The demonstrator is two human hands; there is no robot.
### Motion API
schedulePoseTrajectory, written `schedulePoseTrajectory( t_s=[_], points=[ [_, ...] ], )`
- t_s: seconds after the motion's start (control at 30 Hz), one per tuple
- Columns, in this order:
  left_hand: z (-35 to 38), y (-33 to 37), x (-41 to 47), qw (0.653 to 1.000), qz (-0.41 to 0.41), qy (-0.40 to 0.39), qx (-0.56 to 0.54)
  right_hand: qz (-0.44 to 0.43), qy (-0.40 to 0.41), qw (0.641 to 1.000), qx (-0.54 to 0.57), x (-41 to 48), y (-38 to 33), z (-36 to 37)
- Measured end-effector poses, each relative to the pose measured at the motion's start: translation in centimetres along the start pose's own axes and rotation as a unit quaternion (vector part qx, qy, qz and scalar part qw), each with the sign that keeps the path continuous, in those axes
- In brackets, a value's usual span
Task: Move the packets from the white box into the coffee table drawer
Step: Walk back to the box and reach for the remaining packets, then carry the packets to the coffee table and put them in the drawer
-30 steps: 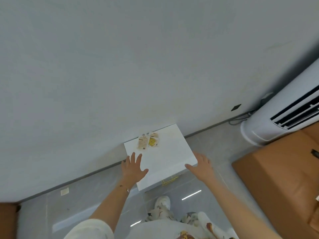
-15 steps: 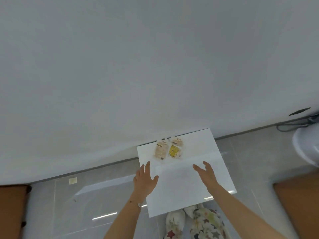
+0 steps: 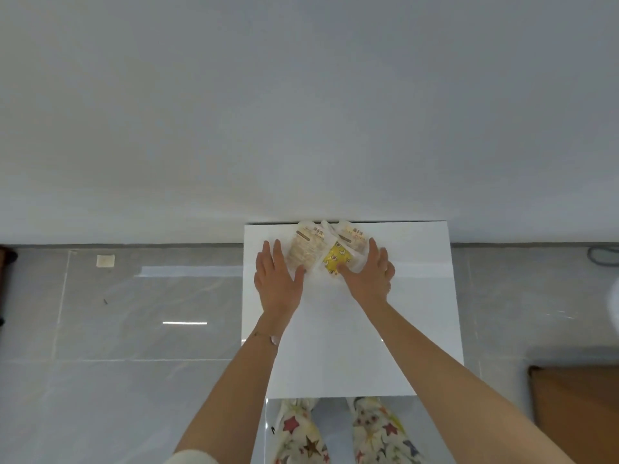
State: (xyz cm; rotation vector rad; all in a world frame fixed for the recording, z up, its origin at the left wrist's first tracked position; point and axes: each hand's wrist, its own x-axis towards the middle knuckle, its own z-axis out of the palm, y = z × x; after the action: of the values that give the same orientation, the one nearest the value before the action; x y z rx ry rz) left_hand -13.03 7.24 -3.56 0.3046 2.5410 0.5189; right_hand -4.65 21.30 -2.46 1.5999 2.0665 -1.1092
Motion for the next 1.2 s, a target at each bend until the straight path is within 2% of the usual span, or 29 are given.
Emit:
schedulePoseTrajectory(
  t_s=[0.1, 0.23, 0.33, 0.4, 0.5, 0.57, 0.77, 0.9, 1.03, 1.2],
  points=[
    [1.8, 0.8, 0.4, 0.999, -0.044, -0.002, 0.020, -0.011, 0.037, 0.999, -0.032, 0.0, 0.6, 1.2],
    [3.1, 1.3, 0.1, 0.997, -0.041, 0.046, 0.035, -0.075, 0.096, 0.991, -0.058, 0.4, 1.4, 1.6],
    [3.7, 1.1, -0.3, 0.997, -0.034, 0.066, -0.014, -0.122, 0.082, 0.988, -0.047, 1.3, 0.9, 1.5],
    [3.7, 0.9, -0.8, 0.996, -0.032, 0.066, -0.056, -0.096, 0.049, 0.994, 0.013, 1.7, 0.4, 1.2],
    [3.8, 0.1, -2.0, 0.994, -0.024, 0.056, -0.088, -0.013, 0.006, 0.985, 0.170, 1.6, 0.4, 0.3],
    [3.7, -0.1, -3.6, 0.986, -0.045, 0.058, -0.147, 0.015, -0.029, 0.982, 0.184, 0.7, 1.2, -0.5],
    [-1.0, 0.9, -11.3, 0.924, -0.188, 0.070, -0.327, 0.058, -0.088, 0.945, 0.309, -5.0, 3.7, -3.9],
    [-6.0, 0.2, -17.0, 0.882, -0.198, 0.055, -0.424, 0.049, -0.139, 0.932, 0.330, -10.1, 2.8, -7.9],
    [-13.5, -0.4, -22.1, 0.846, -0.197, 0.087, -0.488, 0.000, -0.207, 0.930, 0.304, -15.7, -1.2, -11.3],
    [-22.6, -3.1, -27.4, 0.799, -0.194, 0.171, -0.543, -0.118, -0.281, 0.917, 0.256, -24.1, -8.6, -13.4]
  ],
)
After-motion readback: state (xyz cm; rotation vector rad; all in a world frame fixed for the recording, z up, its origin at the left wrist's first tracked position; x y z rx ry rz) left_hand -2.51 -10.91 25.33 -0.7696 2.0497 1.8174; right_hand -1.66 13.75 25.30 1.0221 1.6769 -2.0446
